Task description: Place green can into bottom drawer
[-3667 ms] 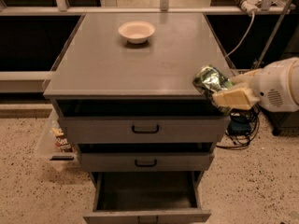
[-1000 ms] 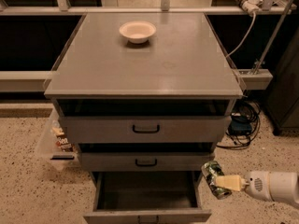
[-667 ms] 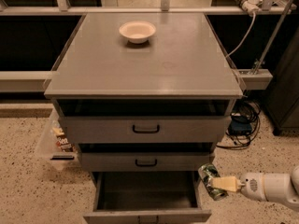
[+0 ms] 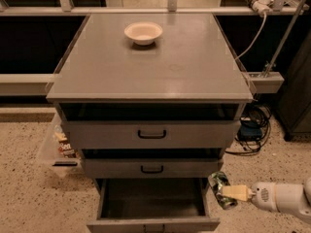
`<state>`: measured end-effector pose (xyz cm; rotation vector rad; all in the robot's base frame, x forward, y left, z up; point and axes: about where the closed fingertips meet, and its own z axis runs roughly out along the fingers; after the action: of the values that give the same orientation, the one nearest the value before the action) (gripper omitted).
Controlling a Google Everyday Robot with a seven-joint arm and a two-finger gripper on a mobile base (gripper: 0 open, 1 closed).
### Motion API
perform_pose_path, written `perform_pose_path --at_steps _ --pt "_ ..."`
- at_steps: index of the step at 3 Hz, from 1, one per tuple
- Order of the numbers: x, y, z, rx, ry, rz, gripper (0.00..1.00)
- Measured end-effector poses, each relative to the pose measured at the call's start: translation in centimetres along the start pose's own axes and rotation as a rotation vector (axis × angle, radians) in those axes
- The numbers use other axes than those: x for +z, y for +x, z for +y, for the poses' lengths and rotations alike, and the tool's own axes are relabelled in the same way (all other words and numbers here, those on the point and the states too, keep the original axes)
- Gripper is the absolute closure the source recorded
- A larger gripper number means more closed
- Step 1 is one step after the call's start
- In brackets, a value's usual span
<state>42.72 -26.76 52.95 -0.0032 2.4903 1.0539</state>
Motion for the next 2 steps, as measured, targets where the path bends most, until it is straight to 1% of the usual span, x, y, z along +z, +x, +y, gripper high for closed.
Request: perform_pose_path --at_steps 1,2 --pt "1.9 -0.7 -2.6 0.018 -0.025 -0.007 1.00" --pt "4.9 -1.4 -5.4 0.045 -0.073 0.005 1.00"
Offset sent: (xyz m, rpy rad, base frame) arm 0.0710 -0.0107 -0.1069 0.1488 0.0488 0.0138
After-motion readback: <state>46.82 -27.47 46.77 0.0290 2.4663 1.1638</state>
